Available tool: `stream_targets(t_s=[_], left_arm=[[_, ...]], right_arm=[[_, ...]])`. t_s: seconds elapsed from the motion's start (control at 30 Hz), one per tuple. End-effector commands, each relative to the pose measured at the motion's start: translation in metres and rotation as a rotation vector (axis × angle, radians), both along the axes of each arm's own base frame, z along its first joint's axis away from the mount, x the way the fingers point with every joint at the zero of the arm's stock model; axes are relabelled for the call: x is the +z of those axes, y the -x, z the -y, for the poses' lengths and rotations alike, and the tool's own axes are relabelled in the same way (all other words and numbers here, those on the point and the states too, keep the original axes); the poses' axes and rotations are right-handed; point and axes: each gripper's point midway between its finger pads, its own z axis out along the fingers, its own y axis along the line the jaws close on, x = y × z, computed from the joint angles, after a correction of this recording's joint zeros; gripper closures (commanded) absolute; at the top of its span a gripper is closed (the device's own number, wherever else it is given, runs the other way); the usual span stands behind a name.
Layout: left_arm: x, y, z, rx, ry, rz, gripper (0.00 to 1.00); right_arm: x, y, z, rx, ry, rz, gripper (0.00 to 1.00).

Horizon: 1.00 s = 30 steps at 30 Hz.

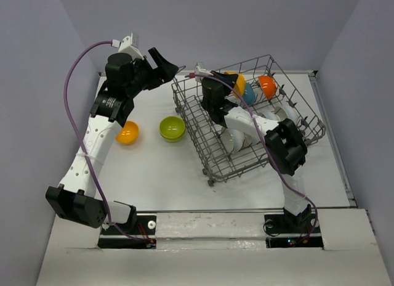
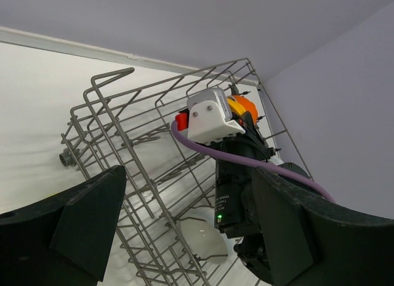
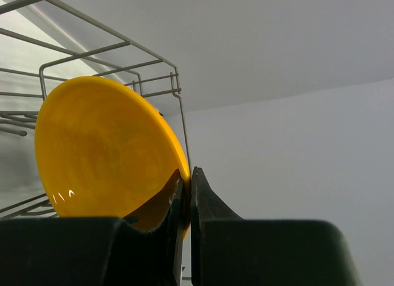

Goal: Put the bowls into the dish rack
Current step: Insert the bowl into the dish rack.

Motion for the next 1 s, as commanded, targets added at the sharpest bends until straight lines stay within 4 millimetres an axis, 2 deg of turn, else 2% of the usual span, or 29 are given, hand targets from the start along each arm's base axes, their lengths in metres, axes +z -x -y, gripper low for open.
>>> stream_targets(t_s=[0.0, 0.37, 0.6, 0.8, 0.97], left_arm=[[0.021, 0.004, 0.006, -0.034, 0.026, 0.066, 0.08], [0.020, 0.005, 0.007, -0.037, 0.025, 0.067, 0.08], [0.021, 0.007, 0.008, -0.041, 0.026, 0.068, 0.08], [0.020, 0.007, 0.009, -0.043, 0.025, 0.067, 0.08], [0.018, 0.006, 0.010, -0.046, 0.024, 0.062, 0.08]], right_arm=[[0.040, 0.016, -0.012, 0.007, -0.062, 0.083, 0.99], [0.018, 0.013, -0.019, -0.016, -0.043, 0.051, 0.99], [0.015, 0.011, -0.020, -0.027, -0.049, 0.056, 0.99], [0.012, 0.006, -0.012, -0.044, -0.053, 0.057, 0.99], [0.001, 0.004, -0.015, -0.041, -0.045, 0.043, 0.99]])
